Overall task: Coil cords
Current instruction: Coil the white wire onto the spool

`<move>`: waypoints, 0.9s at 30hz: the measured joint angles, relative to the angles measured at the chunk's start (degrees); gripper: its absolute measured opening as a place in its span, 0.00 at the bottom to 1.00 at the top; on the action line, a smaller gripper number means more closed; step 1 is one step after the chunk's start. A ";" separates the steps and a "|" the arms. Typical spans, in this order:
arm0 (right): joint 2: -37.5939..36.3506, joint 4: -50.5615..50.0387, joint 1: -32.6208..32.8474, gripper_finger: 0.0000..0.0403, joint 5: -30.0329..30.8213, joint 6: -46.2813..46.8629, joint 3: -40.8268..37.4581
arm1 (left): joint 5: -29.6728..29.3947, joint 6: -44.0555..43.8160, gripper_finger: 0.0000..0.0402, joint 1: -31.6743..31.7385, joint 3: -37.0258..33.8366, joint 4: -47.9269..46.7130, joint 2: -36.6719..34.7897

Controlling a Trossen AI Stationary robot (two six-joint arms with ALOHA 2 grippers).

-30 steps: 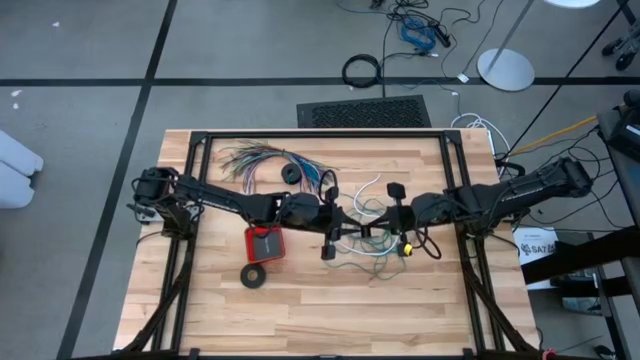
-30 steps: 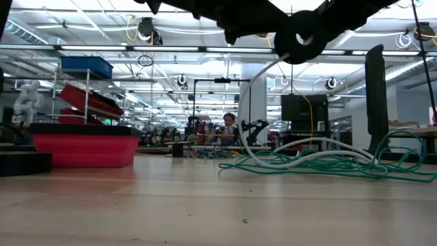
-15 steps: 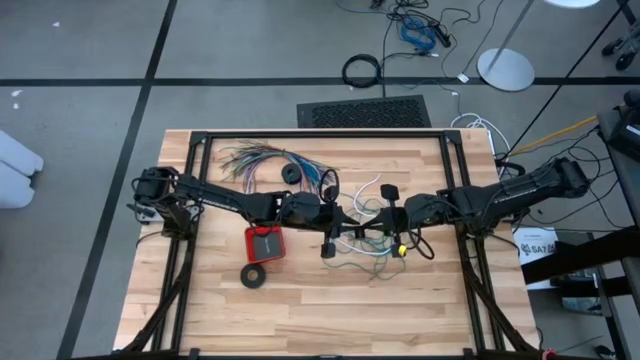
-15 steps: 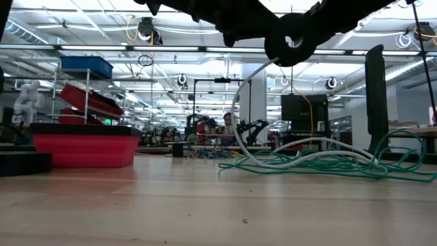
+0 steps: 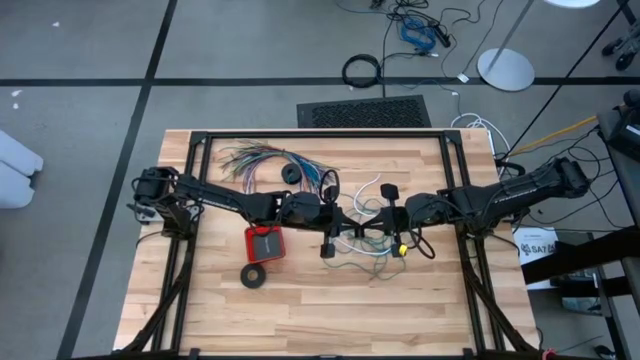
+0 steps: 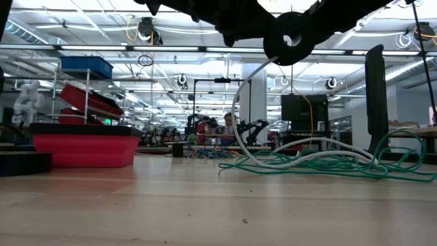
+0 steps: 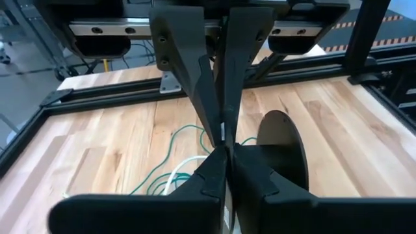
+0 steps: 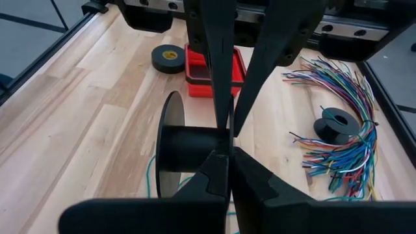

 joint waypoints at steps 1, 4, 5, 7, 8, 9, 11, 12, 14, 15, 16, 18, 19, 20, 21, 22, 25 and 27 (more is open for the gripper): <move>0.00 -0.02 0.00 0.00 0.06 0.12 0.00 | -0.14 0.54 0.03 0.09 0.00 -0.13 0.00; 0.00 -0.11 -0.02 0.00 0.85 1.10 0.00 | -1.02 3.03 0.02 0.25 0.00 -0.33 0.00; 0.00 -0.12 -0.01 0.00 1.55 1.13 0.00 | -1.47 3.79 0.02 0.25 0.00 -0.34 0.00; -0.02 -0.24 0.00 0.00 3.06 1.19 0.00 | -2.84 4.88 0.01 0.29 0.00 -0.18 0.00; -0.12 -0.41 0.00 0.00 3.54 1.22 0.00 | -3.56 5.56 0.01 0.29 0.00 0.01 0.00; -0.18 -0.52 0.00 0.00 4.19 1.30 0.00 | -4.37 6.01 0.01 0.29 0.00 0.21 0.00; -0.48 -0.55 0.09 0.01 7.86 2.59 0.00 | -6.50 7.11 0.01 0.33 0.00 0.42 -0.26; -0.88 -0.70 0.11 0.02 9.74 3.27 0.00 | -7.81 7.60 0.01 0.42 0.00 0.81 -0.35; -2.17 -1.96 0.13 0.04 12.74 3.95 0.04 | -10.02 8.78 0.01 0.64 -0.02 0.82 -1.05; -2.83 -2.71 0.16 0.05 13.85 4.39 0.04 | -10.56 8.99 0.01 0.86 -0.11 0.98 -1.33; -3.55 -2.99 0.17 0.07 14.70 4.80 0.04 | -10.77 9.00 0.01 1.07 -0.11 1.66 -1.67; -5.07 -4.06 0.17 0.10 15.69 5.90 0.04 | -11.11 9.01 0.01 1.45 -0.11 2.74 -2.30; -5.83 -4.09 0.17 0.11 16.14 6.58 0.04 | -11.43 9.05 0.00 1.66 -0.11 3.33 -2.70; -6.55 -4.43 0.17 0.12 16.25 7.47 0.04 | -11.61 9.11 0.00 1.89 -0.11 3.49 -3.13; -7.25 -5.32 0.17 0.14 16.05 8.36 0.04 | -12.26 9.31 0.00 2.15 -0.11 4.35 -3.29; -7.96 -6.09 0.22 0.15 16.14 8.97 0.04 | -12.30 9.78 0.00 2.39 -0.09 5.23 -3.39; -9.93 -8.93 0.18 0.16 16.08 11.51 0.04 | -12.45 10.16 0.00 2.96 -0.11 6.36 -4.35; -10.57 -9.91 0.22 0.17 16.02 13.14 0.04 | -12.45 10.17 0.00 3.44 -0.11 7.09 -5.55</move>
